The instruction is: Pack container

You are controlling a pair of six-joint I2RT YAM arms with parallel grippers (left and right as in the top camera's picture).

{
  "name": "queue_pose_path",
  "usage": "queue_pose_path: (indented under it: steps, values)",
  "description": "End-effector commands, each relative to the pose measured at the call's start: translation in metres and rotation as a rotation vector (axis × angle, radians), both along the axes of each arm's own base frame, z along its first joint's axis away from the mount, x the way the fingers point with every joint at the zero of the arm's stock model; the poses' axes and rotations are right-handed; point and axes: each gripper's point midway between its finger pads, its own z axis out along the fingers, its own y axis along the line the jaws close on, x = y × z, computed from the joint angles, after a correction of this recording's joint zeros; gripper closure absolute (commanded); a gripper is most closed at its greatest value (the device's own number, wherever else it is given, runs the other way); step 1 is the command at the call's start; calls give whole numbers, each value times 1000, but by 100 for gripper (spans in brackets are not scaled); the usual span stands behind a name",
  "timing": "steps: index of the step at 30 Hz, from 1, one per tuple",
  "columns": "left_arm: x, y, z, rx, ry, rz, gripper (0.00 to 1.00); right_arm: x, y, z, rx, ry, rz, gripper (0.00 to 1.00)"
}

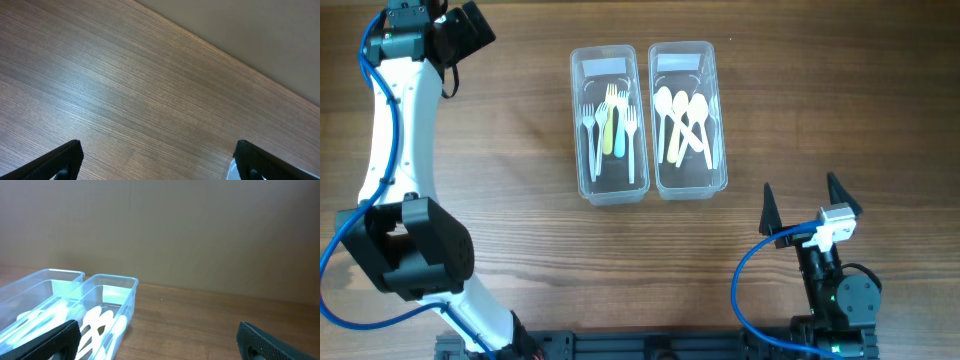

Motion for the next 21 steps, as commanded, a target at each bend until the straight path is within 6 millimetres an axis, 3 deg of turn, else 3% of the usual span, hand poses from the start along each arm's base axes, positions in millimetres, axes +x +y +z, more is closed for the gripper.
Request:
queue_pose_path:
  steps: [1, 8, 12, 21]
  values:
    - [0, -1, 22, 8, -46, -2, 0, -2, 5, 3, -6, -18, 27, 0]
    - [0, -1, 22, 8, -46, -2, 0, -2, 5, 1, -8, -9, 27, 0]
    - [0, -1, 22, 8, -46, -2, 0, -1, 5, -22, -10, 84, 27, 0]
    - [0, -1, 22, 8, -46, -2, 0, 0, 4, -24, -11, 96, 23, 0]
